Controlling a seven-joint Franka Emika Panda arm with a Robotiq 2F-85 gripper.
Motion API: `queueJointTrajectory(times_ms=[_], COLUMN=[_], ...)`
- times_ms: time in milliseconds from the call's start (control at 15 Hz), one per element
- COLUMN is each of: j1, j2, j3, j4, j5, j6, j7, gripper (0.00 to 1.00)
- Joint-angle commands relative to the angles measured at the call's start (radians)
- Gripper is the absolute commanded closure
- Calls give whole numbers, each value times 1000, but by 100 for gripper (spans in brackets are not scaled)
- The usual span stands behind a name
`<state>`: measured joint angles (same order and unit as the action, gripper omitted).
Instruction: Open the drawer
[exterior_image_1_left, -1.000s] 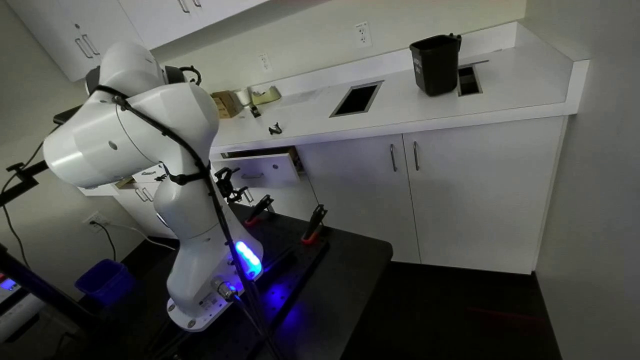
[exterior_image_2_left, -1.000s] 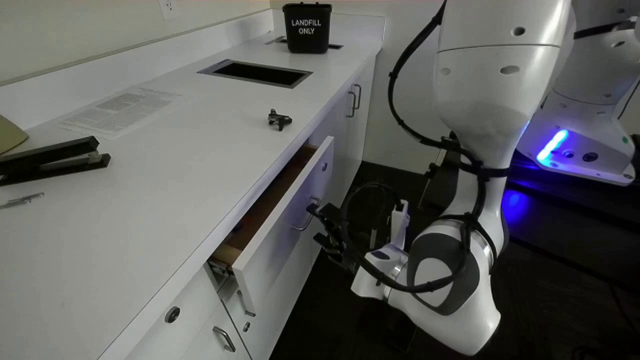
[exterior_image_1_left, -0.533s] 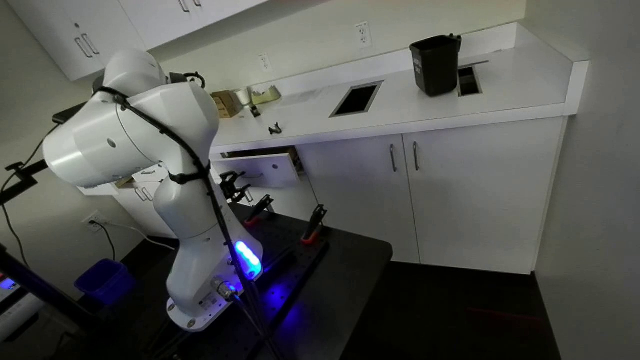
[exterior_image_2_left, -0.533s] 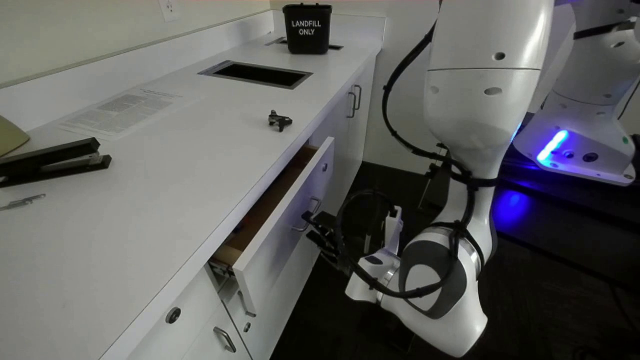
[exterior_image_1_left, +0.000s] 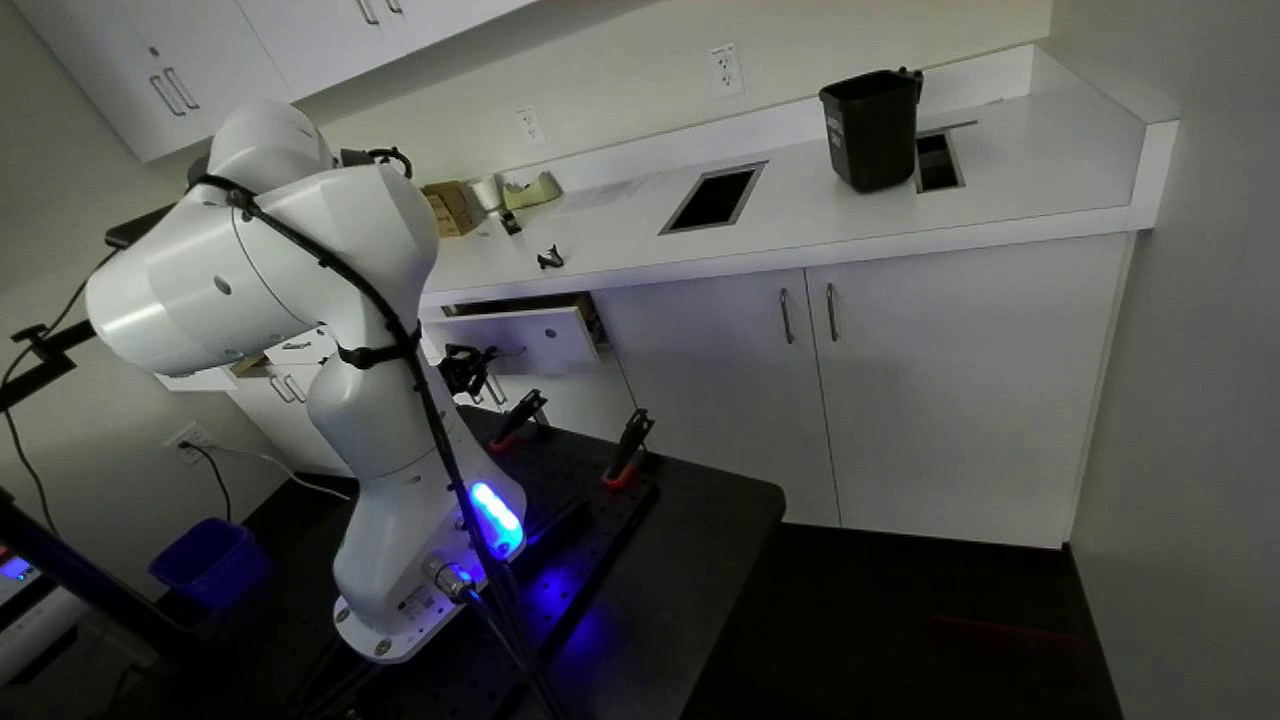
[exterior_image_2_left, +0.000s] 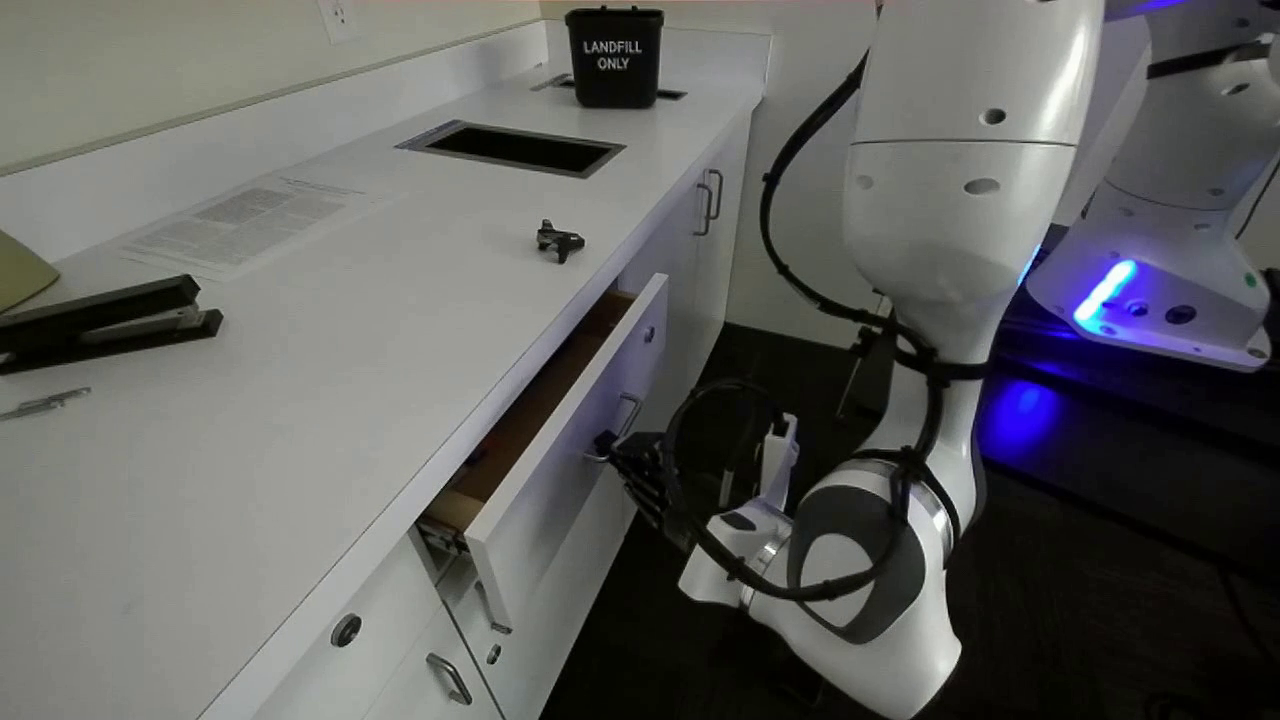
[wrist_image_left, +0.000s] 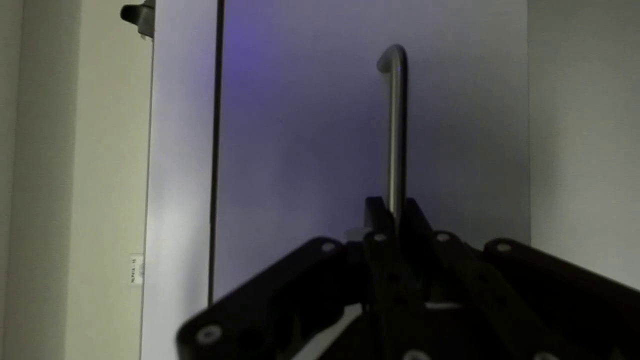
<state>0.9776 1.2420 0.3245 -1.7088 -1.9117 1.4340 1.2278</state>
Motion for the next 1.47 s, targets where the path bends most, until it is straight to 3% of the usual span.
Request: queueJointTrajectory(times_ms=[0, 600, 1400], j1=[6, 64, 259], j2=[10, 31, 73], j3=[-2, 87, 130], j4=[20, 17, 81], j5=[-12, 87, 313], j6=[-18, -92, -219], j7=[-20, 33, 116], gripper=[97, 97, 97])
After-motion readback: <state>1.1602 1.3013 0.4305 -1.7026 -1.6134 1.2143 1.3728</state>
